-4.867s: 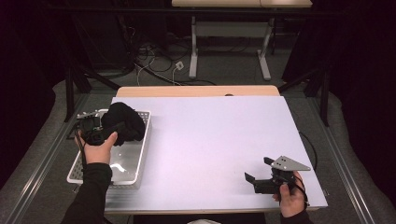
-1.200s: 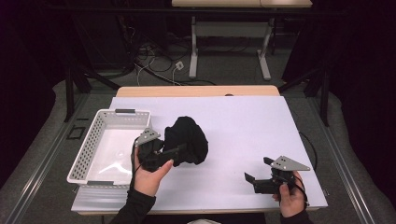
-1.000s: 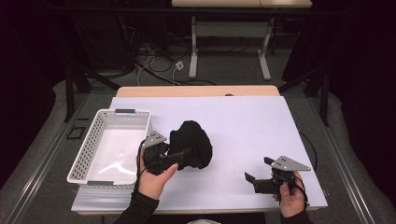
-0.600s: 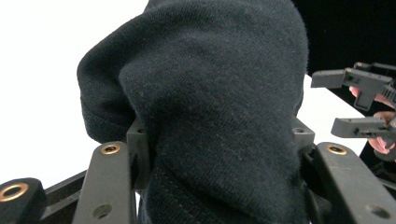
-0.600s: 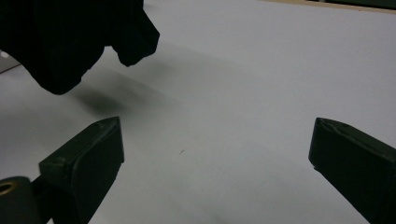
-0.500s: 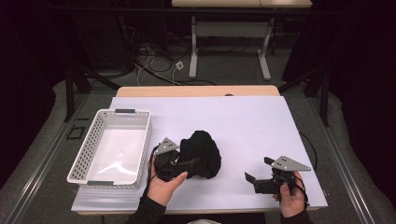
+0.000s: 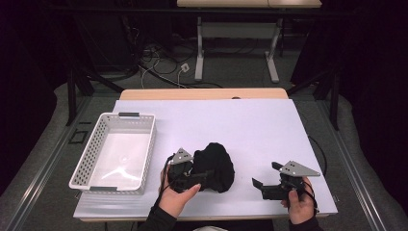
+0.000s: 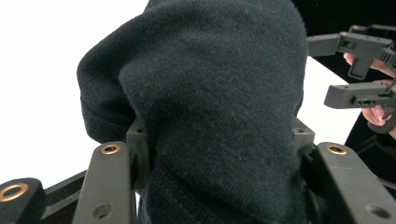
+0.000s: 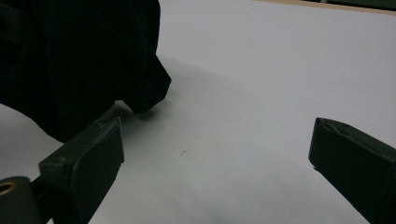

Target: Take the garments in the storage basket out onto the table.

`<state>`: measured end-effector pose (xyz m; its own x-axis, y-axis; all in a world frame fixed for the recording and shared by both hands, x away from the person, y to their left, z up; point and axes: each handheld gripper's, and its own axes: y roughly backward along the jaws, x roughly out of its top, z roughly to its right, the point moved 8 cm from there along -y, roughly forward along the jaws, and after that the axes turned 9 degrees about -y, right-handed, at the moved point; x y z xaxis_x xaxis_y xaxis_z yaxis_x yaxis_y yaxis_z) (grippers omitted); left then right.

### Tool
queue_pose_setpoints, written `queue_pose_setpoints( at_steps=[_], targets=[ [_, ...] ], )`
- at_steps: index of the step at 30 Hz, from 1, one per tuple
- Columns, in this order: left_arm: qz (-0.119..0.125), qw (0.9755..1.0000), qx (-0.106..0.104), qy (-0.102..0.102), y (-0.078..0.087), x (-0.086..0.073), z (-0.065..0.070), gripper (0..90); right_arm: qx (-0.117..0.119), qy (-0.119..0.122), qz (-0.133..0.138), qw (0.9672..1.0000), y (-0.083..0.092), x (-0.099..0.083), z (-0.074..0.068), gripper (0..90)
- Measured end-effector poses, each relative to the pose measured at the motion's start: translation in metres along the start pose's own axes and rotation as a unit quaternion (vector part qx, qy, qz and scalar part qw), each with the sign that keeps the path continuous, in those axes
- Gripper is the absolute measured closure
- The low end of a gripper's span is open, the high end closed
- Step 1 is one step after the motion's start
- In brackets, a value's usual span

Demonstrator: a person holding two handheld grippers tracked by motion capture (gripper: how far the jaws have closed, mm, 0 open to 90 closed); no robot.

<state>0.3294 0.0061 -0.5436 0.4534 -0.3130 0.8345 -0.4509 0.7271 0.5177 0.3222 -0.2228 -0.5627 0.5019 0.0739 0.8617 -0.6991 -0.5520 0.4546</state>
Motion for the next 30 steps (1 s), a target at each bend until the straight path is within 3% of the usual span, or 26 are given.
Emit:
queue_pose_setpoints(
  at_steps=[12, 30],
  targets=[
    [-0.020, 0.9997, -0.013, -0.004, -0.013, -0.010, 0.011, 45.6, 0.001, 0.001, 0.001, 1.0000, 0.000, 0.000, 0.000, 2.9],
    [-0.051, 0.9987, -0.006, -0.004, -0.027, -0.029, 0.004, 44.7, 0.004, 0.003, -0.002, 1.0000, -0.001, 0.000, -0.001, 2.9]
  ],
)
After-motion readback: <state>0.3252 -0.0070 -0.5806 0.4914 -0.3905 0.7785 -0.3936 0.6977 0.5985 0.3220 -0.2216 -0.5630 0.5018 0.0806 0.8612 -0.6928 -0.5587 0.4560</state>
